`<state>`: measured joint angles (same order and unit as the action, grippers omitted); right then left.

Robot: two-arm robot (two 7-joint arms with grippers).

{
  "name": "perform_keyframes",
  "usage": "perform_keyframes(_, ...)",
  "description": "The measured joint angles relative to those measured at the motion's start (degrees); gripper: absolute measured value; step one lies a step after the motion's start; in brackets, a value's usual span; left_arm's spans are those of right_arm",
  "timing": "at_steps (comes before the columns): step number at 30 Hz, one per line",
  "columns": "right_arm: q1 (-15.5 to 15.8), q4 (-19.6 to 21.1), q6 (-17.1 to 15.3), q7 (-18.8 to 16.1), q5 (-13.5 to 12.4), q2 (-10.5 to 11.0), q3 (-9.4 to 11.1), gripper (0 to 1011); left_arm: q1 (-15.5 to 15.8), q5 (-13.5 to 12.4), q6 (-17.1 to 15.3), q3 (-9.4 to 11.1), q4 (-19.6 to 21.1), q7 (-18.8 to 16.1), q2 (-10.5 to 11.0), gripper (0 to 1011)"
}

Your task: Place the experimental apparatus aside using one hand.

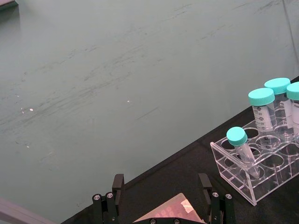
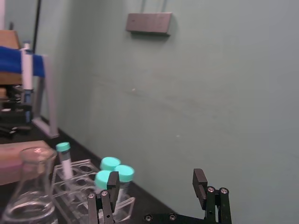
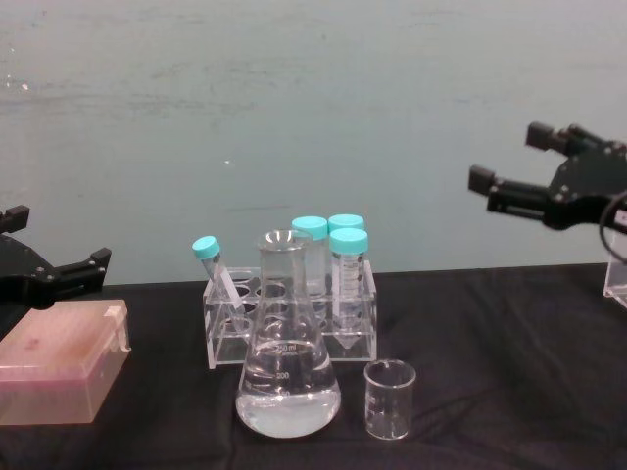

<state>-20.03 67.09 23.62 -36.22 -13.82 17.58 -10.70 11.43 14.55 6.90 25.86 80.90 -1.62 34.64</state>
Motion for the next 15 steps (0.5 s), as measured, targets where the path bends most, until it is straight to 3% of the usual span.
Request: perform_keyframes(15,-1.9,-3.7,-3.8,-9.1,-4.8,1.5,-5.3,1003,0.0,0.0,0.0,0.0,0.0,0.0,0.0,1000)
